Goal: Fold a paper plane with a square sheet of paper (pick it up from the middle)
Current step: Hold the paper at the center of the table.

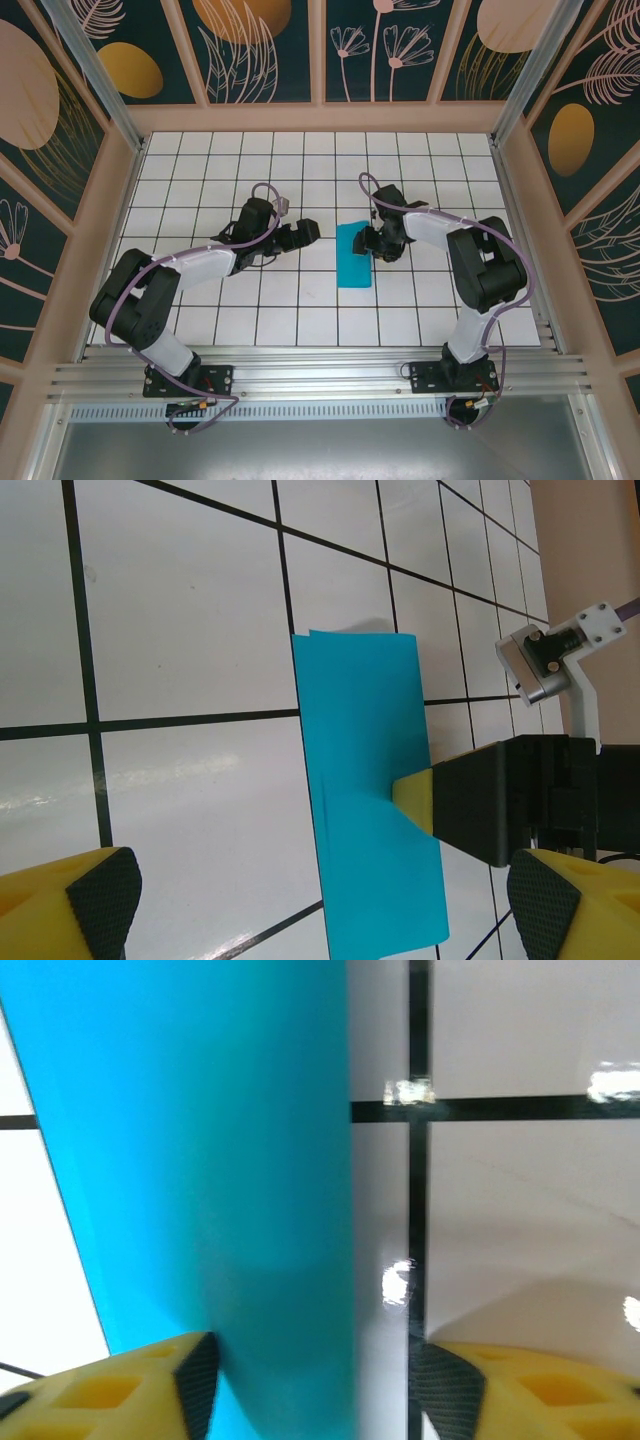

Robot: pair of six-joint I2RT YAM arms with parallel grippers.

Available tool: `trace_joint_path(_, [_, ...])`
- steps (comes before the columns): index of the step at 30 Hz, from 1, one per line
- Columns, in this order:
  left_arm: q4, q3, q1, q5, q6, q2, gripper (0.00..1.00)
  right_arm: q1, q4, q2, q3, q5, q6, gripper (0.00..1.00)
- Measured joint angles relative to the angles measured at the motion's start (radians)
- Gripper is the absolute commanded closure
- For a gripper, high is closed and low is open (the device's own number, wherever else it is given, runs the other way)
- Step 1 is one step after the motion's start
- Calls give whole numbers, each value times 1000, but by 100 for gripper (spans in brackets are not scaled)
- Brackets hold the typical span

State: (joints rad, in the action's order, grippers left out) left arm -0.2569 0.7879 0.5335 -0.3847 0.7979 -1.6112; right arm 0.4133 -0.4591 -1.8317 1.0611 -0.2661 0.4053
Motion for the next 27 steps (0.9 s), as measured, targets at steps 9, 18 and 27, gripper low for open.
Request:
trace_joint_path(9, [0, 0, 0, 0, 0, 0, 4, -7, 6, 0, -2, -27, -5, 31])
trace_joint_path(18, [0, 0, 0, 0, 0, -2, 4, 14, -31, -17, 34, -4, -13, 26])
trace_joint_path(27, [0, 1, 0, -1, 0, -6, 4, 24, -56, -31, 50, 23, -16, 28])
